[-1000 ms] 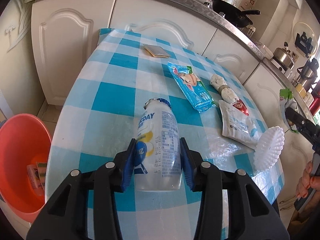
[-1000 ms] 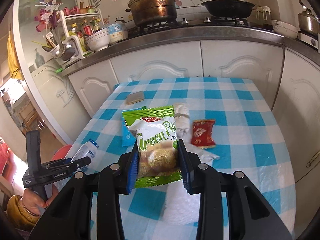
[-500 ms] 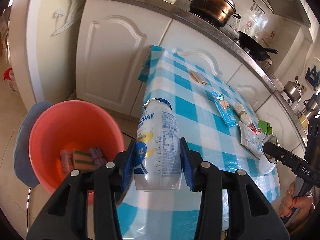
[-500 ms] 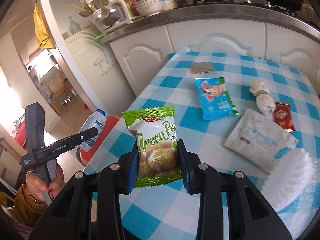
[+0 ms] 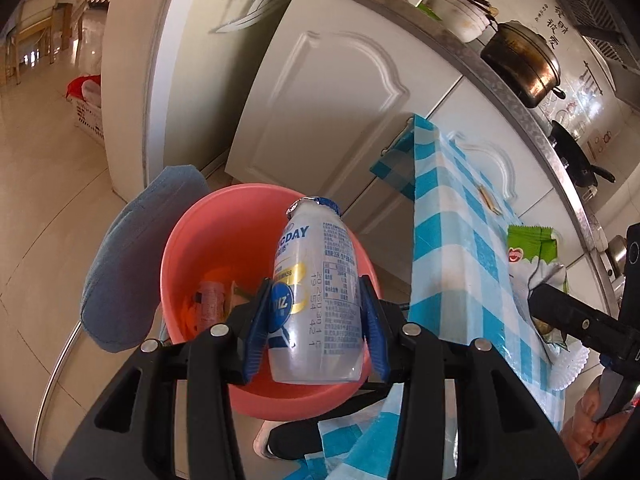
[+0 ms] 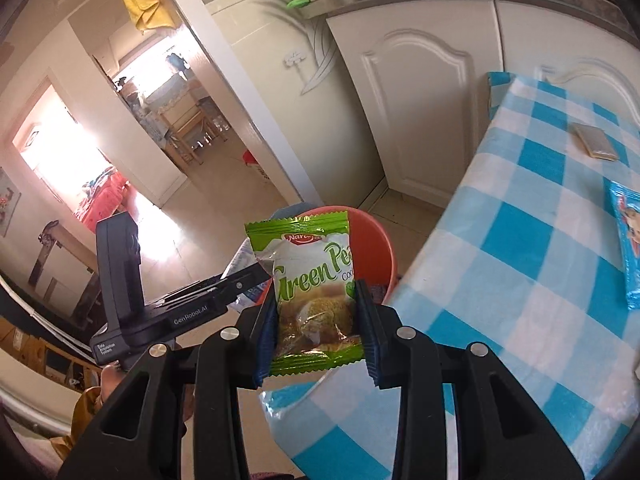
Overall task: Collect trash
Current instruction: 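Carry bottle and snack bag to the pink bucket and open both tools, then move both tools back over the table toward the foil packet and foam net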
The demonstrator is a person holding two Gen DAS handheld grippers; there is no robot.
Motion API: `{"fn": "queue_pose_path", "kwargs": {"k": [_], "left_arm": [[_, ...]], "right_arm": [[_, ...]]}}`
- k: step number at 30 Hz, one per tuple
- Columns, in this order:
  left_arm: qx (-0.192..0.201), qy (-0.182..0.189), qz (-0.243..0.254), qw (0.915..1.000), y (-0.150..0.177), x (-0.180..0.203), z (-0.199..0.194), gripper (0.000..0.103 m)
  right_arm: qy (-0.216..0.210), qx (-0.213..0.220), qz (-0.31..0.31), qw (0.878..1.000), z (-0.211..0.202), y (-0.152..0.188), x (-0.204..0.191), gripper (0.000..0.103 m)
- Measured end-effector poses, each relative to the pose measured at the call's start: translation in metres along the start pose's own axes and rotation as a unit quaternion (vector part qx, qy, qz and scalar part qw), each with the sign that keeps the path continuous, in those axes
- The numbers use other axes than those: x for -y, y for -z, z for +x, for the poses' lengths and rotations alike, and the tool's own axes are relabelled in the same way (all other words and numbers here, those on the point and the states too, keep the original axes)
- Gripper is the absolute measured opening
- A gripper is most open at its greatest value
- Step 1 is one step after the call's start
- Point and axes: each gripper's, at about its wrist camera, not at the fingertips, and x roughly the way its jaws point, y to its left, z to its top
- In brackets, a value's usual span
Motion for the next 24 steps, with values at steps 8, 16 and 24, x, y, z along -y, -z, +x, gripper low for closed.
{"fn": "queue_pose_path", "kwargs": {"k": [8,16,24], "left_arm": [[-0.01,-0.029,-0.026,0.9992,-0.001,-0.022,0.025,0.073],[0.025,-0.057,-0.019,0.9979,0.018,-0.039,-0.006,0.084],[0.058,-0.086,0.038,0.9939,0.031,-0.036,-0.049,0.093]], "right_arm": [[0.025,-0.019,0.006,0.999,0.053,-0.017,-0.006,0.058],[0.043,0.035,0.03,0.998,0.001,0.003,0.011,0.08],[0.119,0.102,0.062,0.986,-0.094,0.044,0.052,0.088]]}}
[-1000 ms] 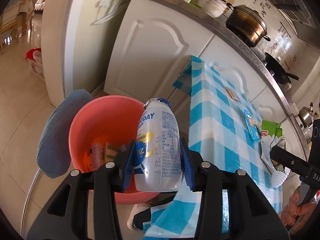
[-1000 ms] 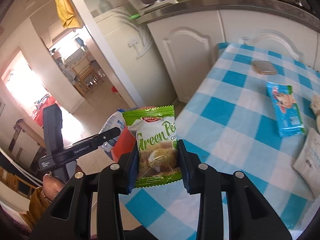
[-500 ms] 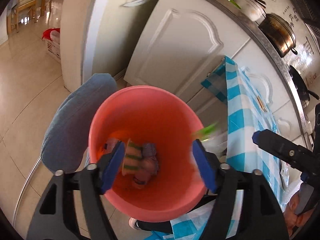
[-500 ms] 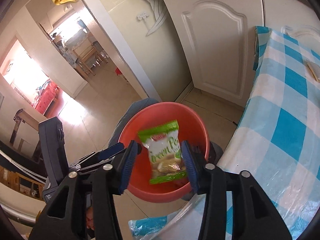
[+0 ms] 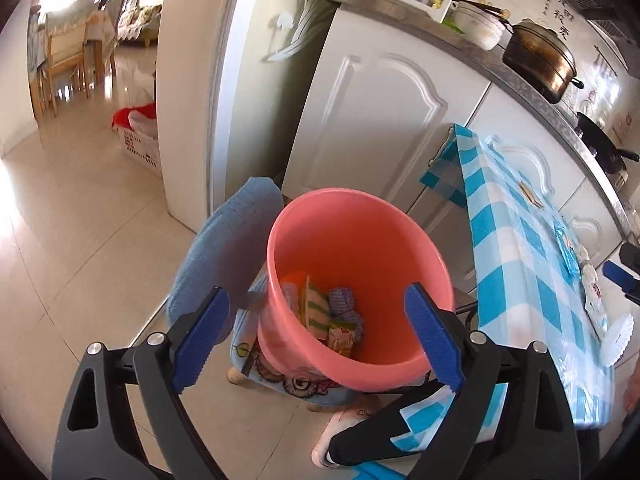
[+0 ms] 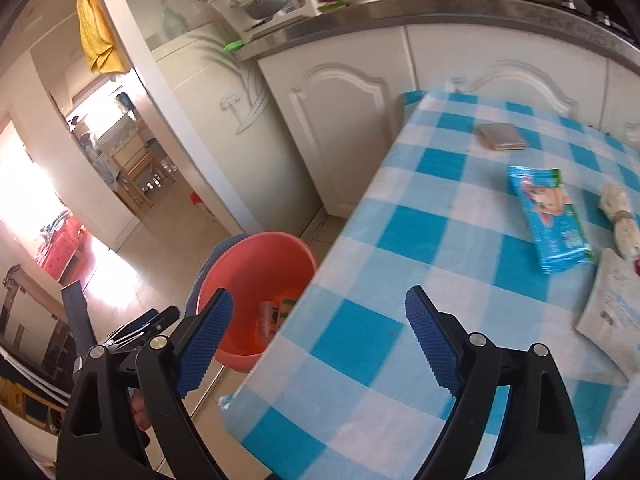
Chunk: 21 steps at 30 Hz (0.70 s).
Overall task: Collect trash
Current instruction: 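Move both tools back over the table toward the foil packet and foam net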
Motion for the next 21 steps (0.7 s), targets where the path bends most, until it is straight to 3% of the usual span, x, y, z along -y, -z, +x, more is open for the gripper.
{"fn": "queue_pose_path", "kwargs": {"k": [6,11,21], "left_arm": [[0.046,0.008,0.028,0.9985,0.0,0.011,-0.033,0.099],[0.056,0.021,0.053,0.9968,-0.001,0.034,-0.049,0.099],[0.06,0.047,0.097,0.9924,-0.001,0.097,-0.068,0.099]], "right_arm": [[0.045,0.077,0.052,0.995,-0.075,-0.005,0.049,0.09],[0.077,0.147,0.087,0.982,-0.132,-0.003,0.086,0.093],[0.159,0.24,0.109,0.951,-0.191,0.025,0.152,0.096]]}}
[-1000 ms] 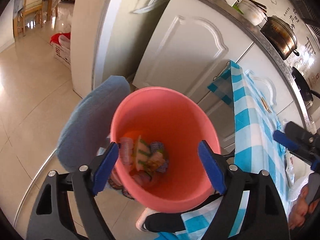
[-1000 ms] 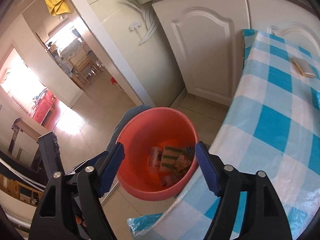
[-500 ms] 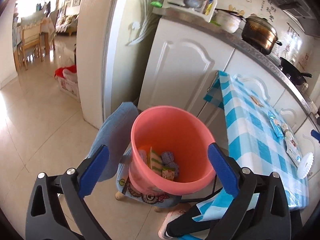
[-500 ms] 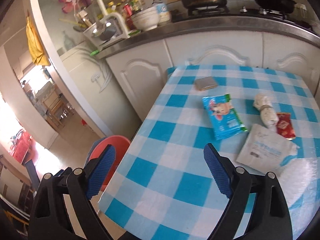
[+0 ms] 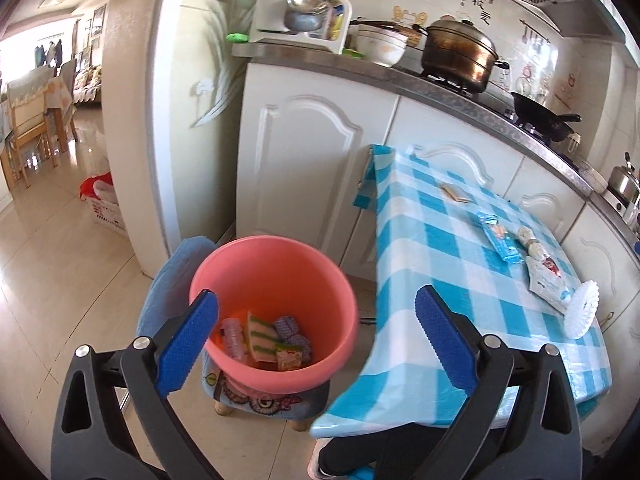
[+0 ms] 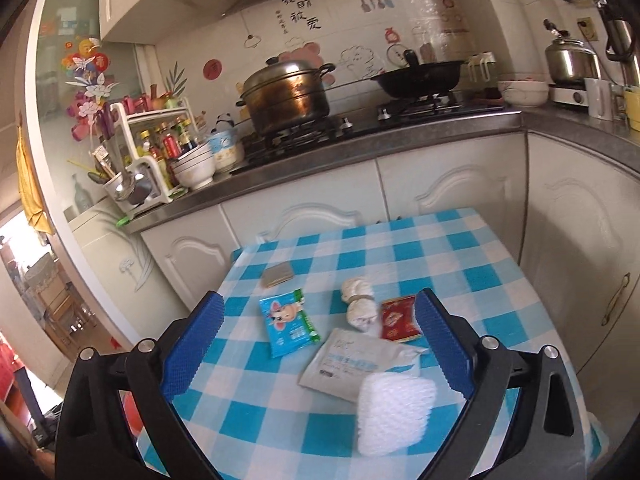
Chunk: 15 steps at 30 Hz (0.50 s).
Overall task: Collect trash
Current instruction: 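Move both tools back over the table toward the foil packet and foam net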
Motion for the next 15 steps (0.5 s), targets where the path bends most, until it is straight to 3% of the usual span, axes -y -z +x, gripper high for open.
{"fn": "queue_pose_path", "kwargs": {"k": [8,15], "left_arm": [[-0.012,0.046,0.009,0.9988,-0.014,0.051,0.003,0.099],[-0.053,0.084,0.012,0.995,-0.043,0.108,0.047,0.099]], "right_arm": [[-0.009,0.007,0.046,0.999,0.015,-0.002,0.048,0.098],[-0.027,-0.026,0.064,0.997,0.03,0.011,0.071,0.098]]}}
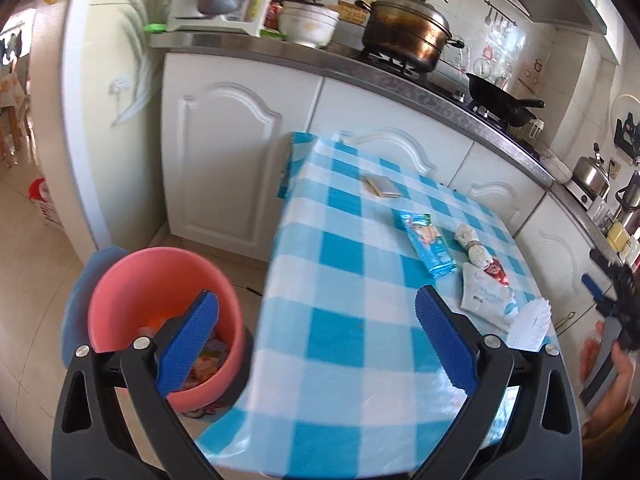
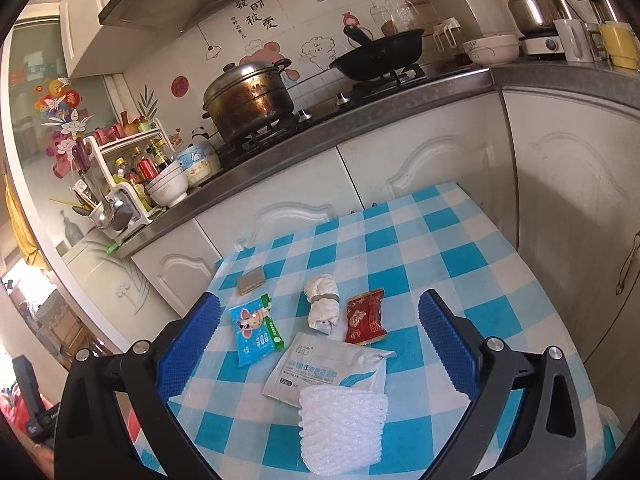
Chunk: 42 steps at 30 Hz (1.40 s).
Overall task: Collect trash
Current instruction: 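Move both tools back over the table toward the foil packet and foam net, then grasp the silver foil packet with left tool while right tool grasps the white foam net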
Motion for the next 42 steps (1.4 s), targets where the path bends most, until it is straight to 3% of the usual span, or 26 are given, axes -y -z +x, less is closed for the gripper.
{"fn": "queue_pose_path", "kwargs": {"k": [5,11,17,23,31,42], "left_arm": [[-0.021,-0.006,0.015,0.9997,-0.038,0.042,0.059,0.099],[-0.058,0.013,0.002,0.9982,-0.084,0.09,0.148,0.099],[-0.102,-0.015,0.006,0.9947,-0.119,0.123,0.237,0.099],[-0.145,-0.044,0.008,0.9885,-0.141,0.136,0.302,0.099],[-0.17,-0.105,0.037,0.9791,-0.146,0.141,0.34,0.099],[-0.184,-0.126,0.06,0.9729,-0.144,0.147,0.358,0.099]], "right_arm": [[0.018,-0.037,-0.011,0.999,0.009,0.016,0.011,0.098],[0.028,-0.072,-0.021,0.997,0.023,0.037,0.018,0.098],[0.031,-0.096,-0.051,0.994,0.035,0.052,0.014,0.098],[0.019,-0.094,-0.069,0.993,0.04,0.059,0.01,0.098],[0.01,-0.1,-0.075,0.992,0.048,0.064,0.009,0.098],[0.008,-0.1,-0.069,0.993,0.048,0.064,0.013,0.098]]}}
